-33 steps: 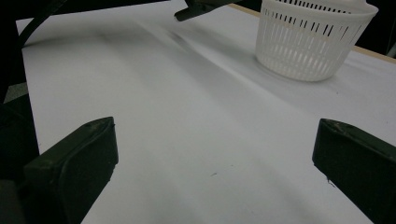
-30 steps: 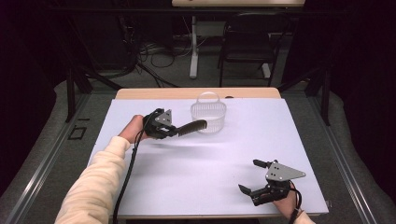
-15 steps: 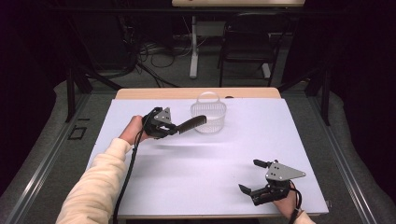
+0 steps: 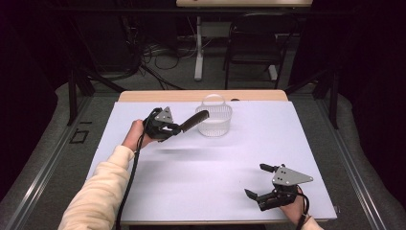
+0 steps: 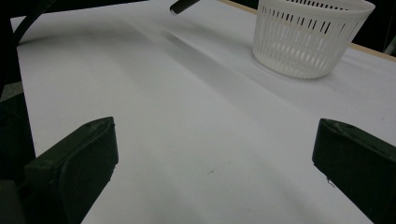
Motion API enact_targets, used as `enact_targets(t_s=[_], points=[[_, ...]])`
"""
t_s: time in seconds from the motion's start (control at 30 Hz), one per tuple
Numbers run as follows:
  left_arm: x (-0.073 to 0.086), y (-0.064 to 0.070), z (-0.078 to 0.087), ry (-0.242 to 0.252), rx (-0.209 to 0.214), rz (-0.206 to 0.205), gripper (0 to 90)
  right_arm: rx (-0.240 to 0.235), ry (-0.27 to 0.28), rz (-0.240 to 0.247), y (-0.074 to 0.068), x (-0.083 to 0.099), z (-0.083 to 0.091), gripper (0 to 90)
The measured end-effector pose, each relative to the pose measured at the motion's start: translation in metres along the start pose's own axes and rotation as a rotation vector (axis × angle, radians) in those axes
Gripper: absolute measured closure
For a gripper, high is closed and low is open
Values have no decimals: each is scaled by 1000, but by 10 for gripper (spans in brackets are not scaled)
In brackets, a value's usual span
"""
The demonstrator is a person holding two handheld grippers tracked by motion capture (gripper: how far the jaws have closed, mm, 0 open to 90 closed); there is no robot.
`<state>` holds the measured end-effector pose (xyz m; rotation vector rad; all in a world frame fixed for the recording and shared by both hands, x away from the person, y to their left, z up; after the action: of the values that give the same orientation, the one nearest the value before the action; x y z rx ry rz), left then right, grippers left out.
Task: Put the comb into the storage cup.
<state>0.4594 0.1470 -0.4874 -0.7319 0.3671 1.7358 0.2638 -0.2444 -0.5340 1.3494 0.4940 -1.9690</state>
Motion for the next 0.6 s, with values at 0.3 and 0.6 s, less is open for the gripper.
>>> enact_targets(t_s=[0.3, 0.6], points=[[-1, -3, 9, 33, -31, 64, 725, -2, -1, -1, 0, 0, 0, 0], [-6, -4, 15, 60, -68, 109, 725, -5, -3, 0, 0, 0, -1, 0]])
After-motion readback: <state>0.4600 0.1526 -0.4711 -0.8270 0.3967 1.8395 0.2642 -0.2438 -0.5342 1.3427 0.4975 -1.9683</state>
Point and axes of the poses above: each handheld gripper's, and its own axes: z roughly backward along the jaws, x roughly out of its underside, y roughly to its right, the point moved 1 cm from there along -z, roughly forward along the jaws, and after that the axes turned 6 degrees about x, right-handed, at the moved point
